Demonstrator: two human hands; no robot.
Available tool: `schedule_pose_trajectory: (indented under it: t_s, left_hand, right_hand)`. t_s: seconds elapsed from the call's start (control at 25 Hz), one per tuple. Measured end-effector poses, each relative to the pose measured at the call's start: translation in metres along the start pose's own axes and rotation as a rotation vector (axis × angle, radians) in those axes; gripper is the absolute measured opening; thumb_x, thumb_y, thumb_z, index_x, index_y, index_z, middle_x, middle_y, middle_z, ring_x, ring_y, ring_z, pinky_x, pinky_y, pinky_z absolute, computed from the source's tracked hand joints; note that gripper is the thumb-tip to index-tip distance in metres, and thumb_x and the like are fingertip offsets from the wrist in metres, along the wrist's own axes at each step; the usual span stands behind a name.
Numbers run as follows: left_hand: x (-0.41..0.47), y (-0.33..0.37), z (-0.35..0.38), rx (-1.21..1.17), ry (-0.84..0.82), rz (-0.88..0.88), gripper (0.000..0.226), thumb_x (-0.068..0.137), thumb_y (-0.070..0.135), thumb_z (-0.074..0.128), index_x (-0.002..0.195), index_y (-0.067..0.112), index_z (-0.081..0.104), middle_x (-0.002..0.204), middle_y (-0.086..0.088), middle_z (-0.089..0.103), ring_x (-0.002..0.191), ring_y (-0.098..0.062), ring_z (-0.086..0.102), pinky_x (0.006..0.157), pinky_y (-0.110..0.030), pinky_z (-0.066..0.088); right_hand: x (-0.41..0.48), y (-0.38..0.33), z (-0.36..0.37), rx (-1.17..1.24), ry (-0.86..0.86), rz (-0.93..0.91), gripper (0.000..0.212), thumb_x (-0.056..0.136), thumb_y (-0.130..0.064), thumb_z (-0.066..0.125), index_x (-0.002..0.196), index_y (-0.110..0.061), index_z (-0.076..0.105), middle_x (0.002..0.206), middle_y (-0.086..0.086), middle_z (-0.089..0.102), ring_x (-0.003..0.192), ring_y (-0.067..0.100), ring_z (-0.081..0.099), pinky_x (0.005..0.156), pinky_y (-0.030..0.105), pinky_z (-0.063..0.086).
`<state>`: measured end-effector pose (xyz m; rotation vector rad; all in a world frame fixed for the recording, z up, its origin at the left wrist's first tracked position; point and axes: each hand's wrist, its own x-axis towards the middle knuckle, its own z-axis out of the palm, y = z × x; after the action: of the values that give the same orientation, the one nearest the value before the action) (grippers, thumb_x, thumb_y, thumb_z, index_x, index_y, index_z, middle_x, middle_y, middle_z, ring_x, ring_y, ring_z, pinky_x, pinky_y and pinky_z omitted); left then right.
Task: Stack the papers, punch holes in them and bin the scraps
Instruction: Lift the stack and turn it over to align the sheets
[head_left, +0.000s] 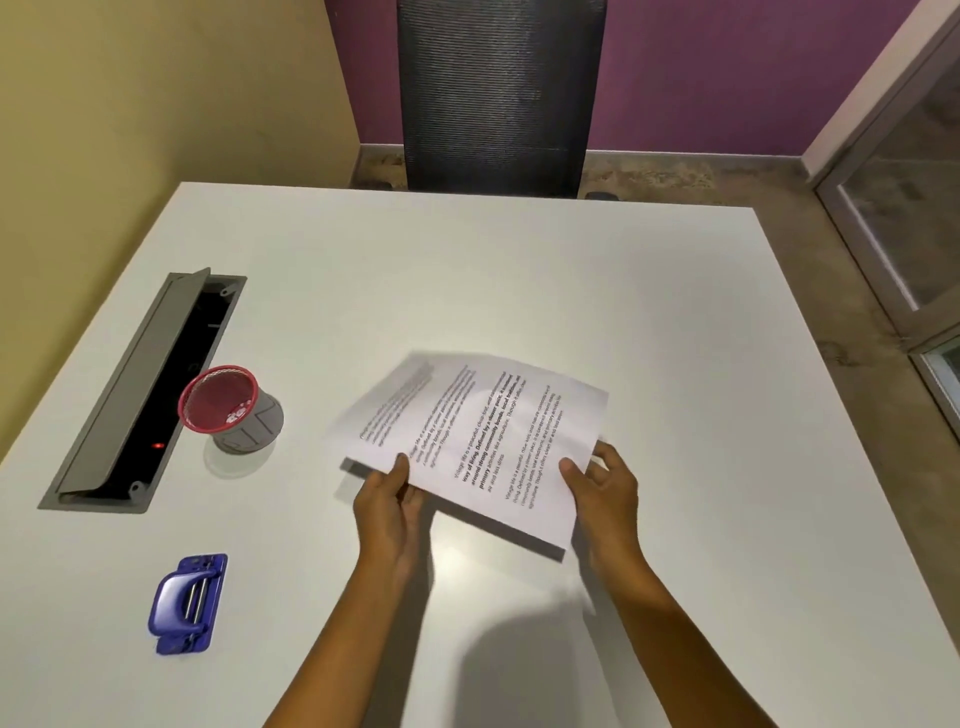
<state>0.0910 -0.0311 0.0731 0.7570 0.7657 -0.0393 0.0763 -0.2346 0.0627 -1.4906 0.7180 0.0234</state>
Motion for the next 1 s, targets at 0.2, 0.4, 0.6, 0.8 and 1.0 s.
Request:
schedule_pose_trajectory:
  t_s: [0.2, 0.4, 0.6, 0.8, 1.0]
  left_hand:
    - [0.031, 0.033, -0.049, -0.188, -0.155, -0.235, 0.04, 0.1, 0.034, 0.045, 0.114, 0.002, 0.064, 0.102, -0.014, 0.076, 0.089, -0.026, 0.075, 0.07, -0.041, 0.062]
    - [0.048, 0.058, -0.059, 0.668, -0.356, -0.014, 0.025, 0.097, 0.024, 0.055, 0.116, 0.016, 0.069, 0.108, -0.009, 0.074, 0.086, -0.018, 0.07, 0.072, -0.025, 0.057]
    - [0.034, 0.055, -0.016, 0.856, -0.219, 0.475, 0.025, 0.092, 0.016, 0.064, 0.099, 0.04, 0.066, 0.094, 0.023, 0.074, 0.09, 0.002, 0.07, 0.074, -0.017, 0.058]
    - [0.016, 0.042, 0.004, 0.698, -0.164, 0.785, 0.02, 0.09, 0.016, 0.064, 0.093, 0.035, 0.066, 0.085, 0.023, 0.072, 0.079, 0.006, 0.064, 0.073, -0.009, 0.049]
    - [0.016, 0.023, -0.004, 0.738, -0.157, 0.768, 0.025, 0.09, 0.009, 0.065, 0.086, 0.034, 0.065, 0.08, 0.02, 0.067, 0.077, -0.002, 0.059, 0.071, -0.015, 0.047]
  right_hand:
    - [0.019, -0.01, -0.036, -0.2, -0.109, -0.026, 0.022, 0.089, -0.002, 0.064, 0.104, -0.017, 0.059, 0.099, 0.009, 0.074, 0.078, 0.015, 0.074, 0.072, 0.033, 0.061]
    - [0.032, -0.018, -0.052, -0.313, -0.209, -0.034, 0.021, 0.089, 0.0, 0.062, 0.108, -0.009, 0.062, 0.1, 0.012, 0.074, 0.089, 0.024, 0.073, 0.083, 0.042, 0.059]
    - [0.031, -0.027, -0.041, -0.223, -0.05, -0.186, 0.024, 0.088, -0.001, 0.062, 0.092, -0.024, 0.066, 0.095, -0.011, 0.072, 0.089, 0.002, 0.069, 0.067, 0.008, 0.053]
    - [0.025, -0.027, -0.032, -0.022, 0.059, -0.31, 0.037, 0.089, -0.006, 0.065, 0.099, -0.042, 0.061, 0.101, -0.023, 0.069, 0.098, -0.005, 0.066, 0.08, 0.009, 0.053]
    - [0.026, -0.009, -0.03, 0.014, 0.052, -0.271, 0.036, 0.093, -0.006, 0.06, 0.126, -0.021, 0.055, 0.116, -0.003, 0.066, 0.105, 0.006, 0.063, 0.09, 0.027, 0.053]
